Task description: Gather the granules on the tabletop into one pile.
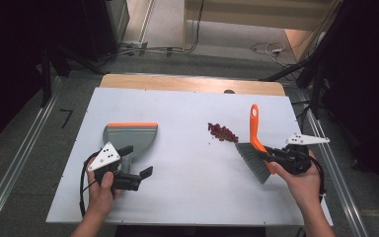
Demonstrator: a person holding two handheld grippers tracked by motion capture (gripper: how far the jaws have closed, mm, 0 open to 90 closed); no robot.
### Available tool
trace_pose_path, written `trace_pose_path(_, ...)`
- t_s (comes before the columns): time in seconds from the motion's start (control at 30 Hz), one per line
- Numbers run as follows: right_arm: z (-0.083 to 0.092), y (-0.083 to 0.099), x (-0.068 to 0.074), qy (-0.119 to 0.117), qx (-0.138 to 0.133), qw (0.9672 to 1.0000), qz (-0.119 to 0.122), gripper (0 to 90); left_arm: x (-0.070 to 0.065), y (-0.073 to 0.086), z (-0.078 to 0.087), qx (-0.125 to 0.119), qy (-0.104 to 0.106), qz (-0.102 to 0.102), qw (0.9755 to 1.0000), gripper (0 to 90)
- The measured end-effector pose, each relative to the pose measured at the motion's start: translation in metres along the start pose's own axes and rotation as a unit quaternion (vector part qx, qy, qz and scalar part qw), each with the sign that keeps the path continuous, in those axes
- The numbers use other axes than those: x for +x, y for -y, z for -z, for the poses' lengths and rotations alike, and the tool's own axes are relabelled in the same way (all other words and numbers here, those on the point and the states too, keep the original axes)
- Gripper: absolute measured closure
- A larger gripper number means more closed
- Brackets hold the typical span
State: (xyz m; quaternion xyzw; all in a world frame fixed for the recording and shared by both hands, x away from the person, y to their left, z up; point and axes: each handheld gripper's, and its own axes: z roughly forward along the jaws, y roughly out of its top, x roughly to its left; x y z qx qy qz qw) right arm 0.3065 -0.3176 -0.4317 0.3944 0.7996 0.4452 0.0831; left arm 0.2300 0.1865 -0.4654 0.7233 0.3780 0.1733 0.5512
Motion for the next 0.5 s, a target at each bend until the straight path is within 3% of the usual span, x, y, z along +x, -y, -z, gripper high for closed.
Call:
trace_pose_path(0.3, 0.028, 0.030, -0.018, -0.002, -0.025, 0.9983, -0.054, 68.4, 0.000, -0.001, 0.003, -0.003, -0.001, -0.002, 1.0000, 0.0)
trace_pose_path(0.5, 0.029, 0.036, -0.026, -0.002, -0.025, 0.9974, -0.067, 68.4, 0.001, -0.001, 0.004, -0.006, -0.002, 0.001, 1.0000, 0.0)
